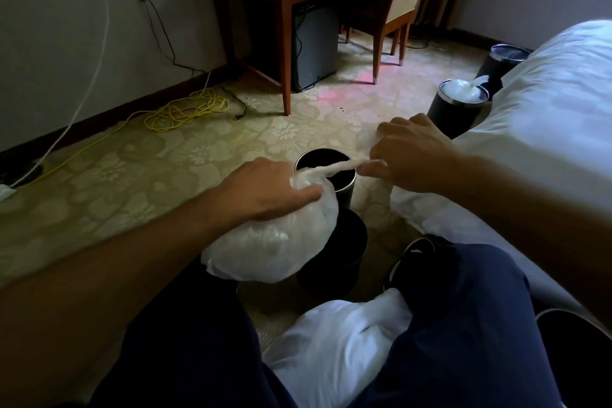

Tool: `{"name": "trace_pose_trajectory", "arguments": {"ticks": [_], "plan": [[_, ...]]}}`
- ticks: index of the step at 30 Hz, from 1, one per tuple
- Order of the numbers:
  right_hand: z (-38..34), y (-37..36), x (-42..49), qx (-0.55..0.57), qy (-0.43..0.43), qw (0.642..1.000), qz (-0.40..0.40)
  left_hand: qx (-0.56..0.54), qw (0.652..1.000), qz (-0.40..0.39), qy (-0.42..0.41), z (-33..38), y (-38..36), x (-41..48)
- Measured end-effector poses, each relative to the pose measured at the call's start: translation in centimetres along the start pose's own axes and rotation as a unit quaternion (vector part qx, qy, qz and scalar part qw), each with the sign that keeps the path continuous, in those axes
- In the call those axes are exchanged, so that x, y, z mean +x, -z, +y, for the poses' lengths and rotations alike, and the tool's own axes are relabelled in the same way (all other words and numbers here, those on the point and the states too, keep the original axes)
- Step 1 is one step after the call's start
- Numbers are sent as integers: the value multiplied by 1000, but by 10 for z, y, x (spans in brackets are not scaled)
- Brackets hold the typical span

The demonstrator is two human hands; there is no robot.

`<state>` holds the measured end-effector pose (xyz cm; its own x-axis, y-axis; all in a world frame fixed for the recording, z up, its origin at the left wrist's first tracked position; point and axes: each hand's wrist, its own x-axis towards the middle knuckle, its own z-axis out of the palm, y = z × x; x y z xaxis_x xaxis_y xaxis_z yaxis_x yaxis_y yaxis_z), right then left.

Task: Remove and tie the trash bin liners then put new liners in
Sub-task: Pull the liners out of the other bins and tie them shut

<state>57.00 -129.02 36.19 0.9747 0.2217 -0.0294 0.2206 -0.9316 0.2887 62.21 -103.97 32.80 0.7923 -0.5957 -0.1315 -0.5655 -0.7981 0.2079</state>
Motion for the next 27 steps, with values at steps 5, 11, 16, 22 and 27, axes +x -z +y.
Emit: {"name": "trace_pose_trajectory", "arguments": {"ticks": [5, 11, 16, 22, 27], "plan": [[0, -6, -6, 209, -52, 973, -85, -4, 1000, 9, 29, -14, -9, 4], [-4, -14, -21, 633, -88, 759, -123, 65, 997, 37, 26, -16, -18, 0], [-11, -2, -21, 820, -119, 560, -14, 16, 979, 146, -144, -6, -18, 2], [-23, 10, -15, 891, -64, 449, -3, -80, 991, -4, -104, 9, -7, 2], [-7, 6, -4, 508, -58, 859, 23, 4, 989, -124, -81, 6, -11, -3]]}}
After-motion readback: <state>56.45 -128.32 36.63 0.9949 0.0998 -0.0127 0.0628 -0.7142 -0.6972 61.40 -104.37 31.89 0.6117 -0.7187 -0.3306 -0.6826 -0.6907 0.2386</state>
